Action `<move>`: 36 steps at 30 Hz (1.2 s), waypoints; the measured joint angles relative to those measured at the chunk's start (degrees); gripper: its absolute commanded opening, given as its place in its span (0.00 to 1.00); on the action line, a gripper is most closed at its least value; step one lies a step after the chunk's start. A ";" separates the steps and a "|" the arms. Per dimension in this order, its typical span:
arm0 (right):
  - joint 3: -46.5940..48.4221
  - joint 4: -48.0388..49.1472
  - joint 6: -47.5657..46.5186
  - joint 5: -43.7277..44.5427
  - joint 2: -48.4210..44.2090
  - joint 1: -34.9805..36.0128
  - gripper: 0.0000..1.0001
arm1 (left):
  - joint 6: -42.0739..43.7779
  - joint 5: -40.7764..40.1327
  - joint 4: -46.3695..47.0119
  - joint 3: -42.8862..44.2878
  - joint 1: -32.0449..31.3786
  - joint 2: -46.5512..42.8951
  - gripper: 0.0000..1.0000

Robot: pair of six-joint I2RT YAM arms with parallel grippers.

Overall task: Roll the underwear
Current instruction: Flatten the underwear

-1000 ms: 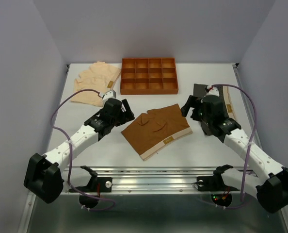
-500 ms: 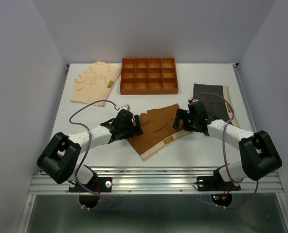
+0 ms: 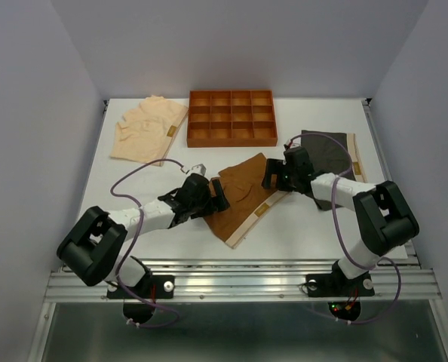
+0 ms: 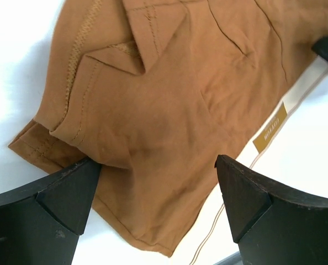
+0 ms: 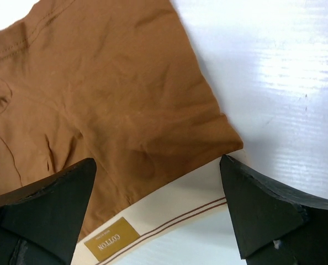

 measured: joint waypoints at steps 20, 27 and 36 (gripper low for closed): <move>9.55 -5.07 -11.65 2.97 2.60 4.44 1.00 | -7.58 -6.64 -22.40 -0.50 -1.60 -13.46 0.99; 23.87 -9.14 -16.83 5.42 5.68 12.39 1.00 | -11.82 -12.79 -31.30 1.44 -1.11 -13.51 0.99; 43.47 -15.47 -18.34 11.52 24.24 19.87 0.99 | -11.96 -10.91 -26.58 -0.35 3.26 -10.45 0.81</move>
